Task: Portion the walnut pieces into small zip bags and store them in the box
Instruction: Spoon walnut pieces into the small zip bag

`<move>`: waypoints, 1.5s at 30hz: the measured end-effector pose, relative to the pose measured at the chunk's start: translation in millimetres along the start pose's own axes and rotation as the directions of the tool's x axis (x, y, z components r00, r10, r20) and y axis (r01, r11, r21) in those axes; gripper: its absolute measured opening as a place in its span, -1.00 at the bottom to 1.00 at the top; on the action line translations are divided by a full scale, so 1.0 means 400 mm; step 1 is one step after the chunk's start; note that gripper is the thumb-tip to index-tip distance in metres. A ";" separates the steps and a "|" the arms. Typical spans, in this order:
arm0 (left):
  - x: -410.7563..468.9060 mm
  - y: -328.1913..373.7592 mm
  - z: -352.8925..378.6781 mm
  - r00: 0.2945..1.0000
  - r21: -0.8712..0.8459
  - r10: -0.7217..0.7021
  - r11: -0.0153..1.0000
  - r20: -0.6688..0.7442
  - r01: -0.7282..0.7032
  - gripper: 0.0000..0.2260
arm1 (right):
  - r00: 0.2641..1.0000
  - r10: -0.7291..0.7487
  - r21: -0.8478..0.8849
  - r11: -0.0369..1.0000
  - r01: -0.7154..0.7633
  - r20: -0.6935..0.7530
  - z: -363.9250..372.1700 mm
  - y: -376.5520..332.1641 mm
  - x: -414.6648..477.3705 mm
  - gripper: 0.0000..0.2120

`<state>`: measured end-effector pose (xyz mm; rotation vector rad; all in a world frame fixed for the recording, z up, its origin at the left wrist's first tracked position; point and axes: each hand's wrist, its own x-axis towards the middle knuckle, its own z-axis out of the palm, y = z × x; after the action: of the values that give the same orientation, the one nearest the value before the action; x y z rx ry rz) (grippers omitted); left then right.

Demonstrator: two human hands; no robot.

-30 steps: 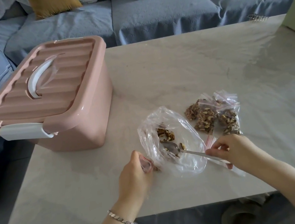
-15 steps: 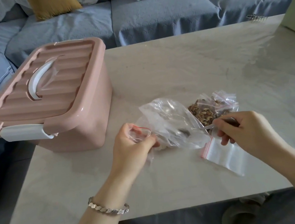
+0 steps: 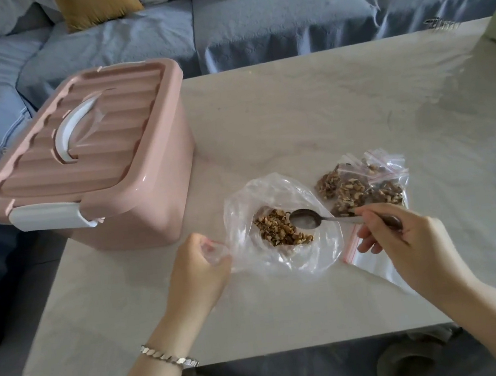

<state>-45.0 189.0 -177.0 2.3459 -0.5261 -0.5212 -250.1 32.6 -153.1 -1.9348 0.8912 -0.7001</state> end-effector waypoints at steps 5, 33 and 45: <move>0.024 0.063 0.053 0.998 -0.214 -0.011 0.977 0.065 0.025 -0.75 | 0.996 0.063 0.048 0.997 -0.060 -0.062 0.065 0.043 -0.040 -0.83; 0.057 -0.041 0.065 0.983 -0.176 -0.175 0.971 -0.051 0.164 -0.76 | 0.817 0.551 0.598 0.601 -0.530 0.171 0.067 0.039 -0.016 -0.78; -0.018 0.141 0.004 0.877 0.057 0.474 0.876 0.080 -0.479 -0.75 | 0.878 0.471 0.473 0.758 -0.449 0.080 -0.051 -0.030 0.042 -0.71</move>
<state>-64.8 152.7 -138.0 2.1596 -1.1349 -0.3453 -251.8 13.8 -131.2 -1.1922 1.0552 -0.5931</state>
